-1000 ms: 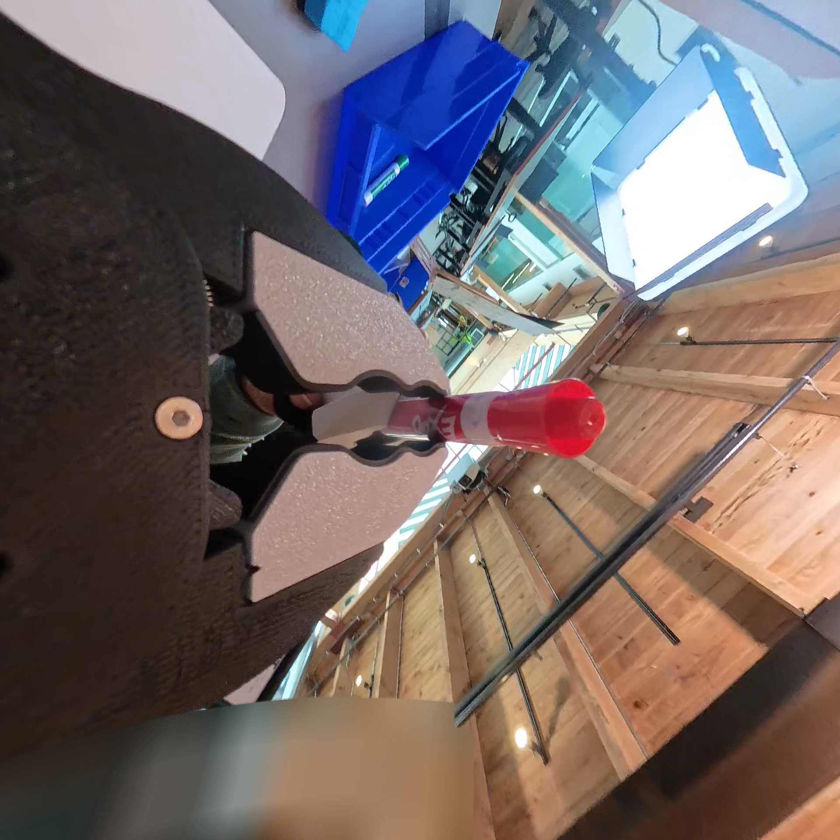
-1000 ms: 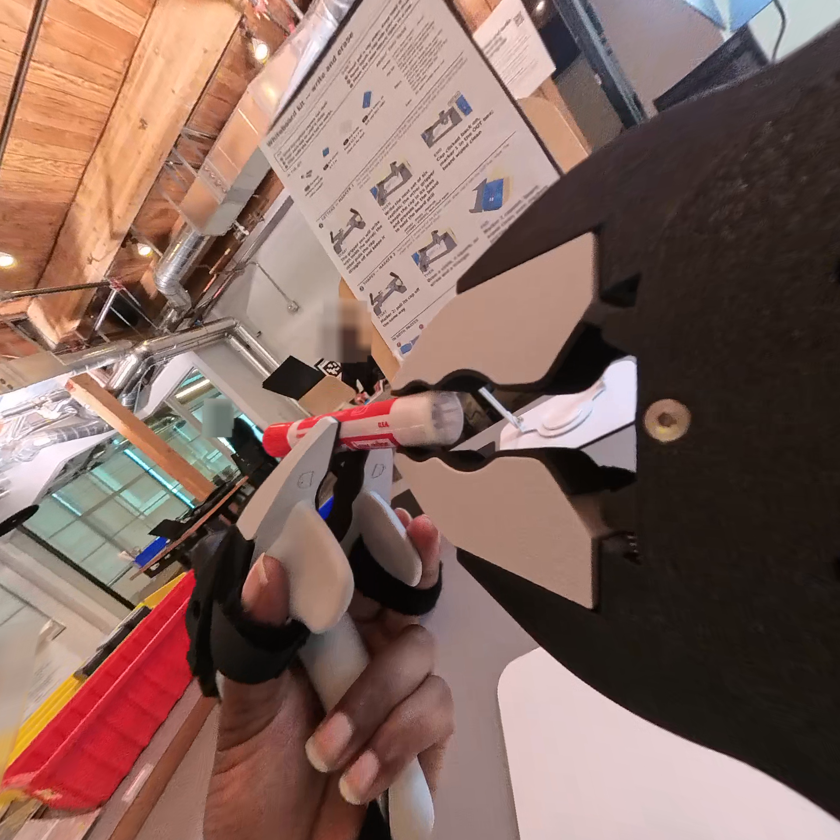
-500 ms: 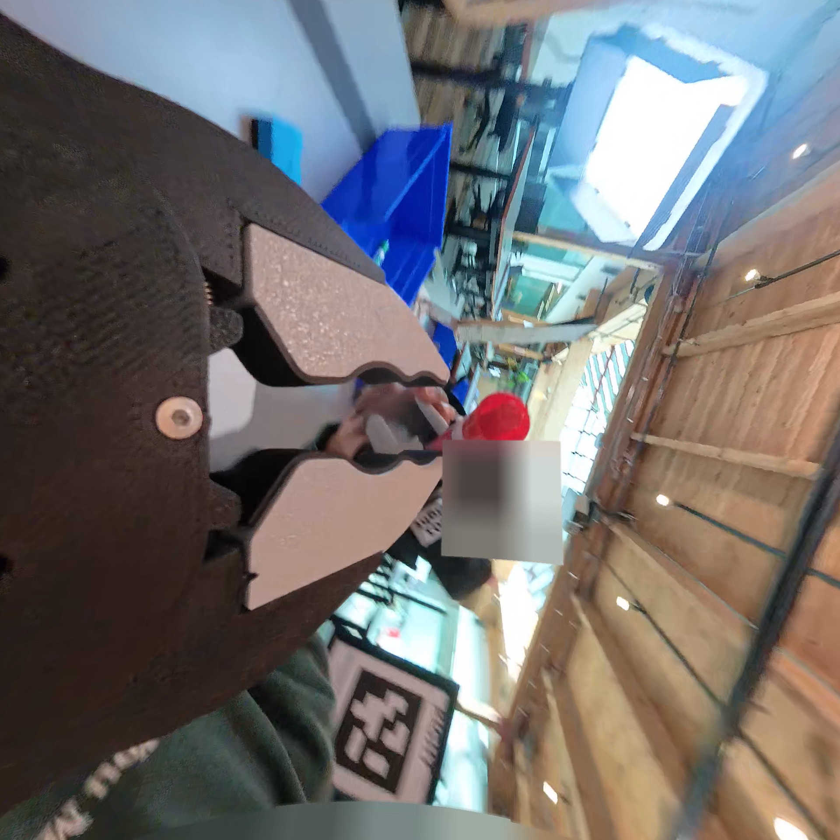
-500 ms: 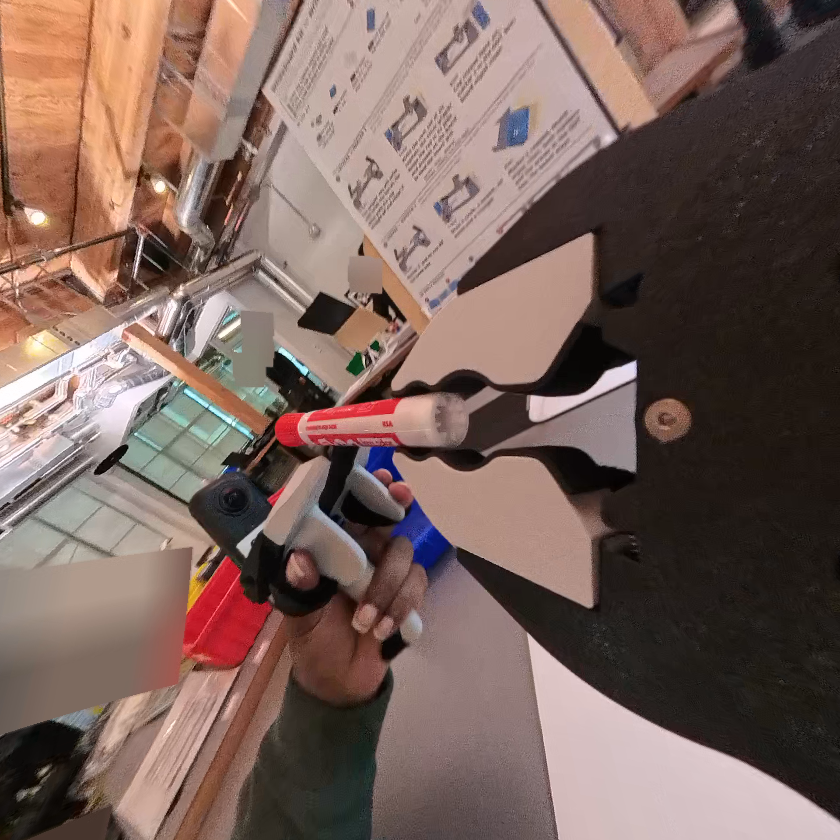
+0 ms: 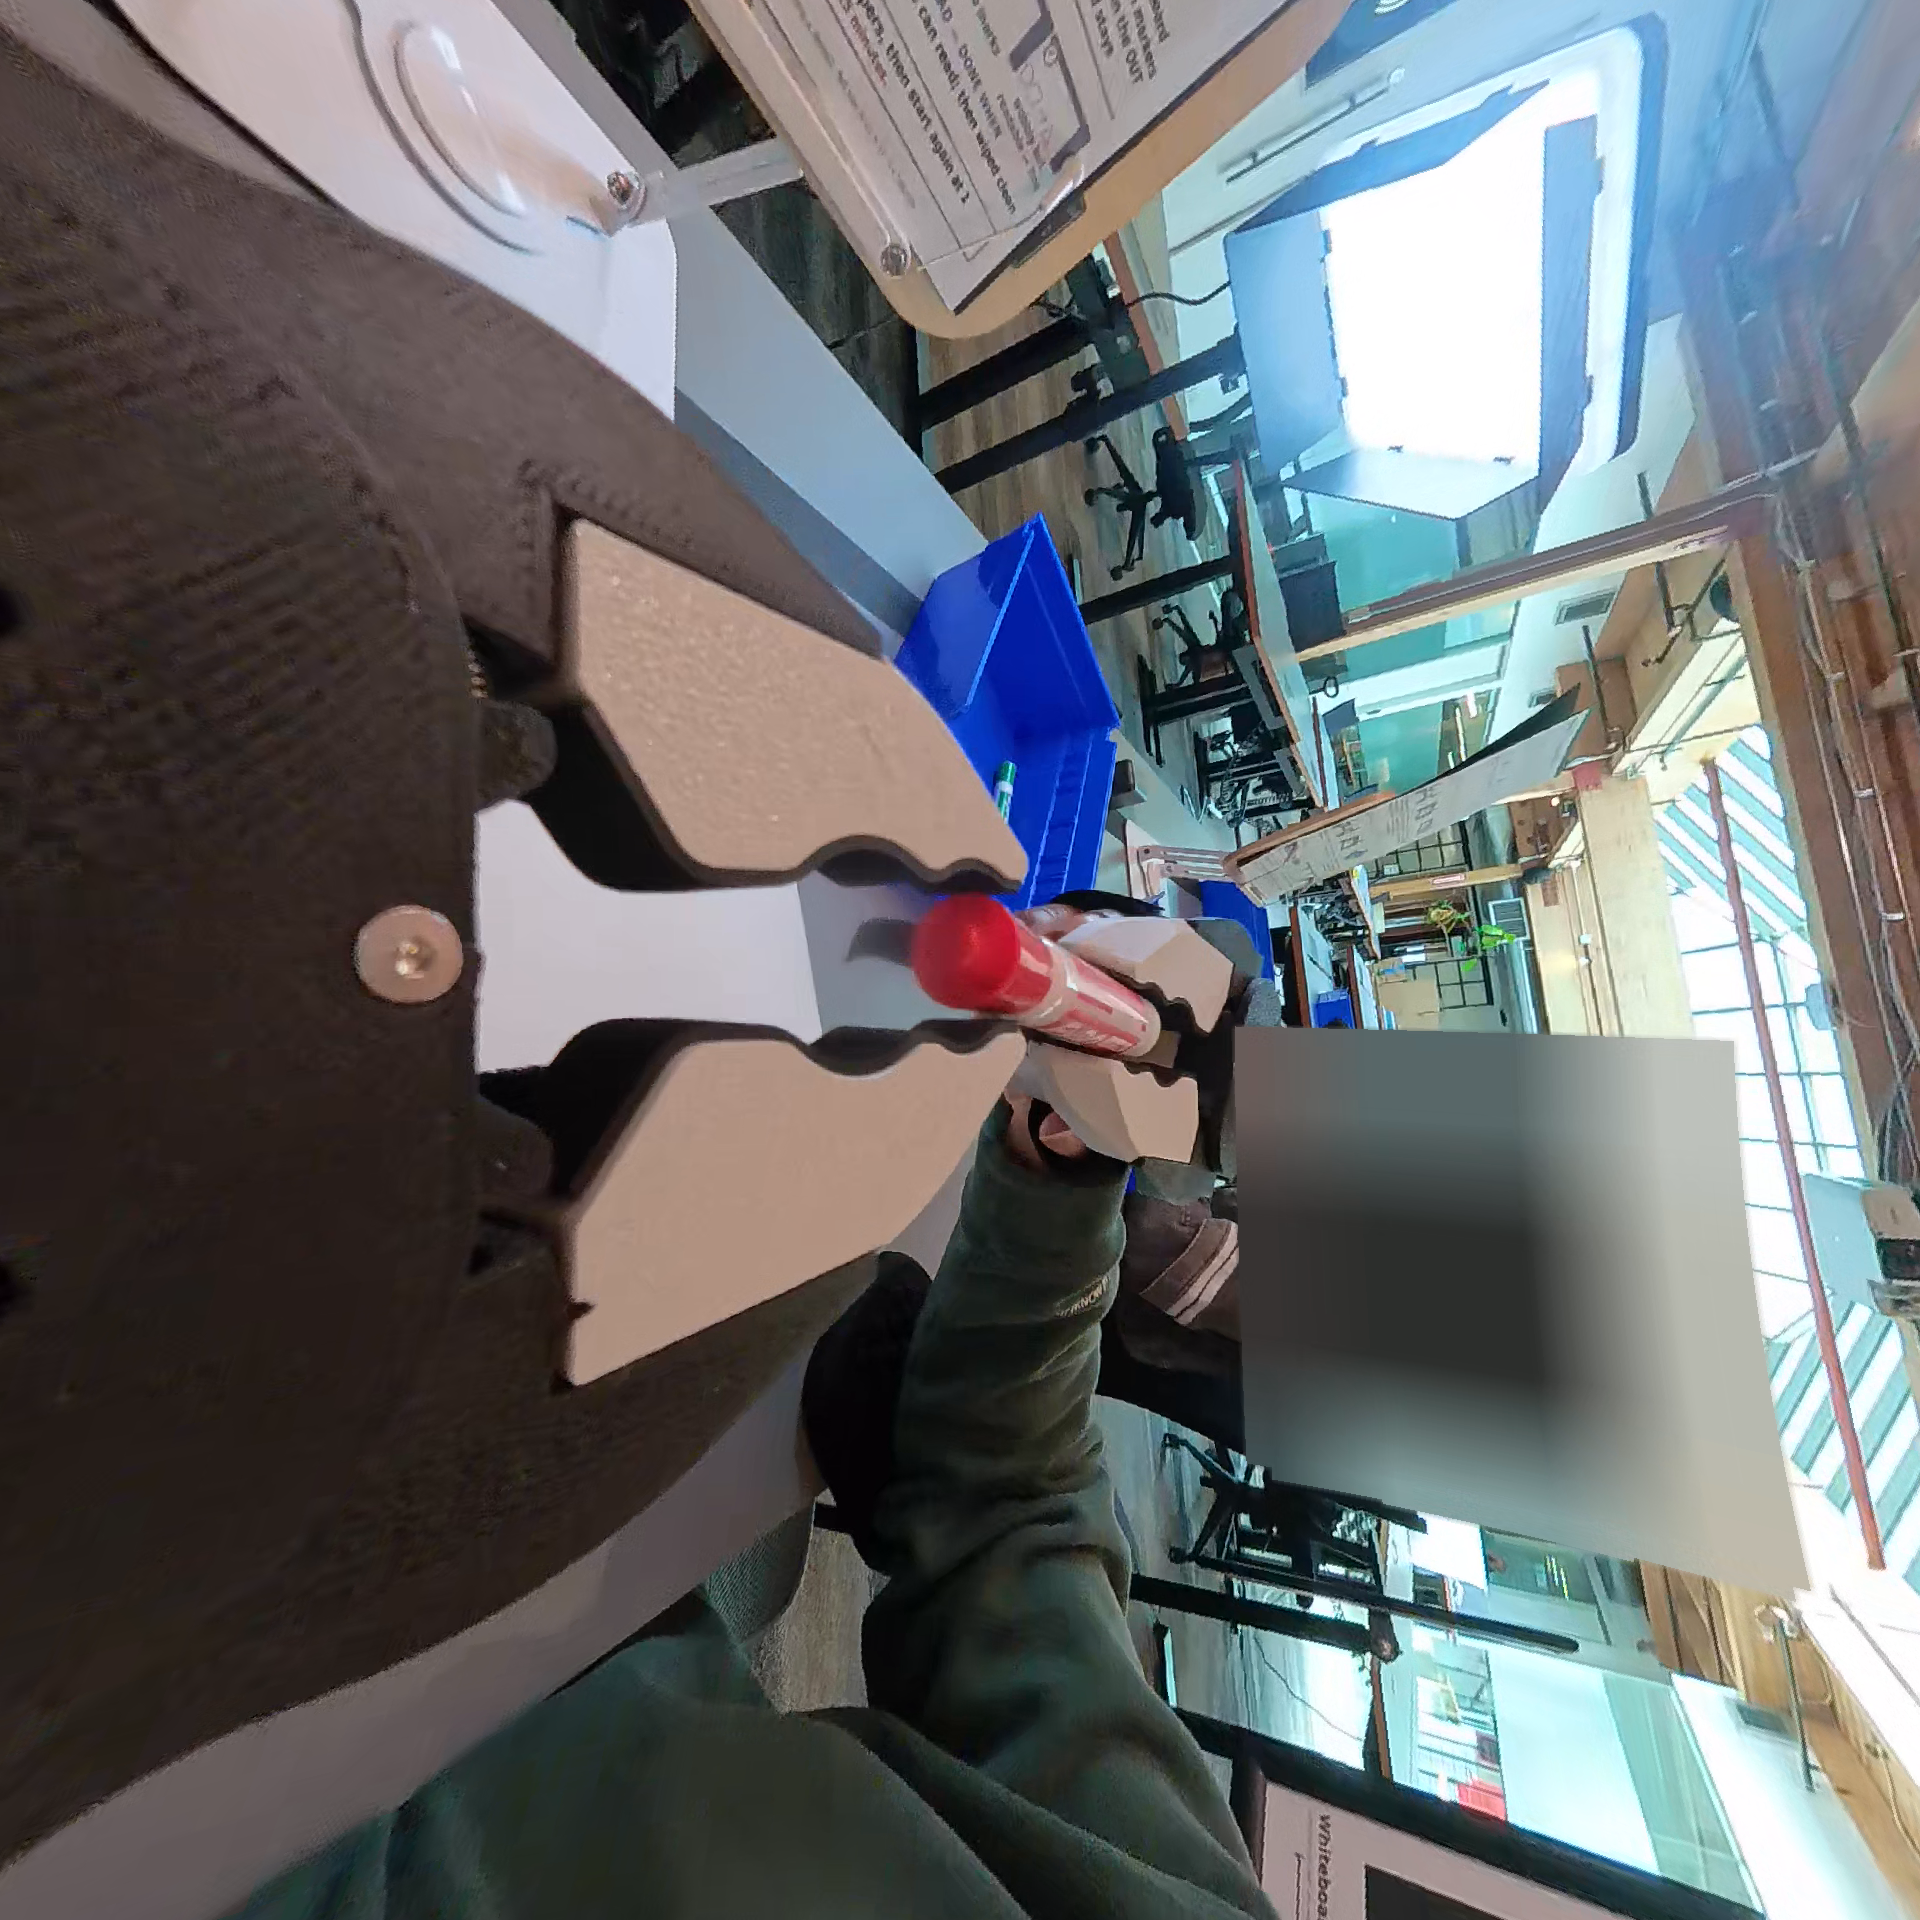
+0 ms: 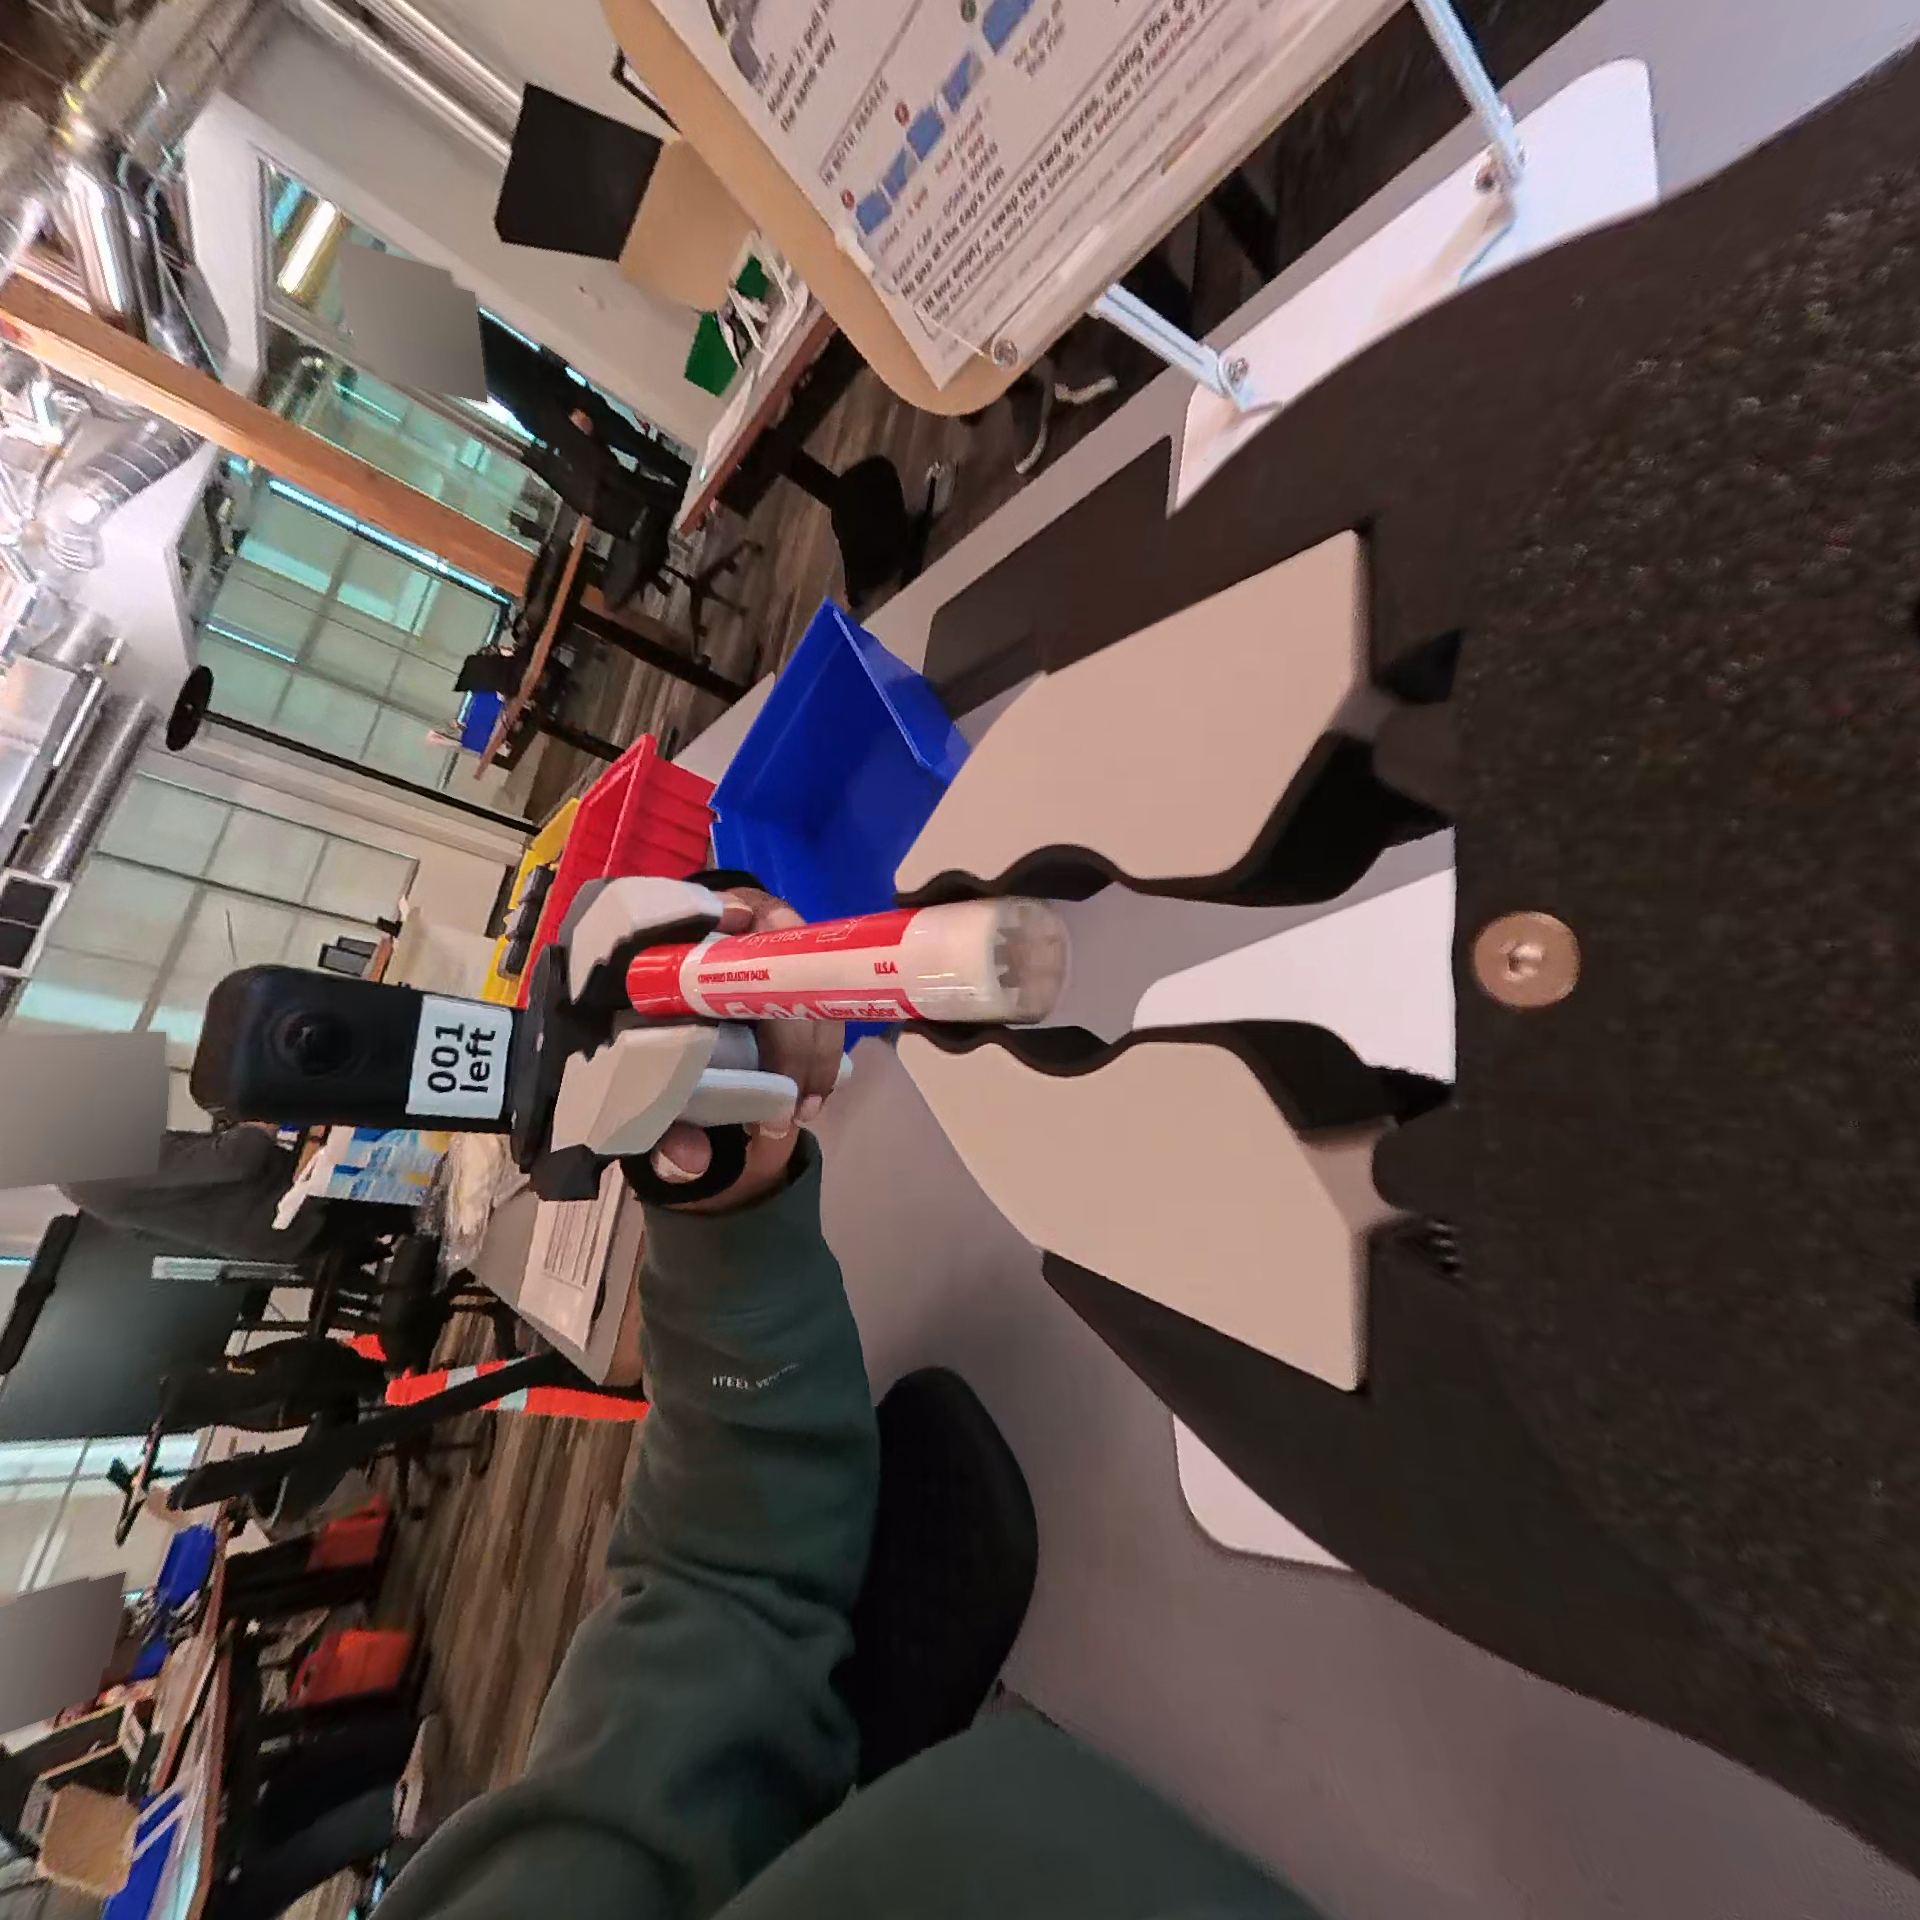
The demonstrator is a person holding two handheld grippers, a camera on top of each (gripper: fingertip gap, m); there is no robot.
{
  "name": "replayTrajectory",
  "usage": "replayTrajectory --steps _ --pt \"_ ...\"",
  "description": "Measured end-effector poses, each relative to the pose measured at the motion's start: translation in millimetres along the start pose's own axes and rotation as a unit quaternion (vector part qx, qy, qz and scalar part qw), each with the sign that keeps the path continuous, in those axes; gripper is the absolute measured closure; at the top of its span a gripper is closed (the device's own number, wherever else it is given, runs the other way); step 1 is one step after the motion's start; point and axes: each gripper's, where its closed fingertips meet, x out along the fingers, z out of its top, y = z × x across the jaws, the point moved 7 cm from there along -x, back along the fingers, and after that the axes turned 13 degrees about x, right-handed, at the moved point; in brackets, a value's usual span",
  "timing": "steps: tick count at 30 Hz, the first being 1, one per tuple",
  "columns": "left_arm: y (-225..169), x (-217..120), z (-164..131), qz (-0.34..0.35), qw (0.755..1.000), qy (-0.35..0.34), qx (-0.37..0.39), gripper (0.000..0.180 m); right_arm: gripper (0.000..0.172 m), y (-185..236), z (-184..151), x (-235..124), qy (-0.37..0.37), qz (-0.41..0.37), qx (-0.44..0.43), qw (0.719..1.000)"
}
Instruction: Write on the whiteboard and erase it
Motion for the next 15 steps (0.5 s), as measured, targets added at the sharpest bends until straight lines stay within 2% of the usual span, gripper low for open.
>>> replayTrajectory --steps 8,11,15 --pt "2 -1 -8 -0.015 0.999 0.022 -0.031 0.16 0.151 -1 -6 2 0.012 -0.014 -0.003 1.0" --pt "6 -3 -16 -0.04 0.995 0.002 -0.086 0.16 0.15 2 -4 4 0.004 -0.032 -0.035 0.999" --pt "3 7 -28 -0.08 0.985 -0.019 -0.154 0.16 0.144 14 -6 16 0.028 -0.046 -0.089 0.995"
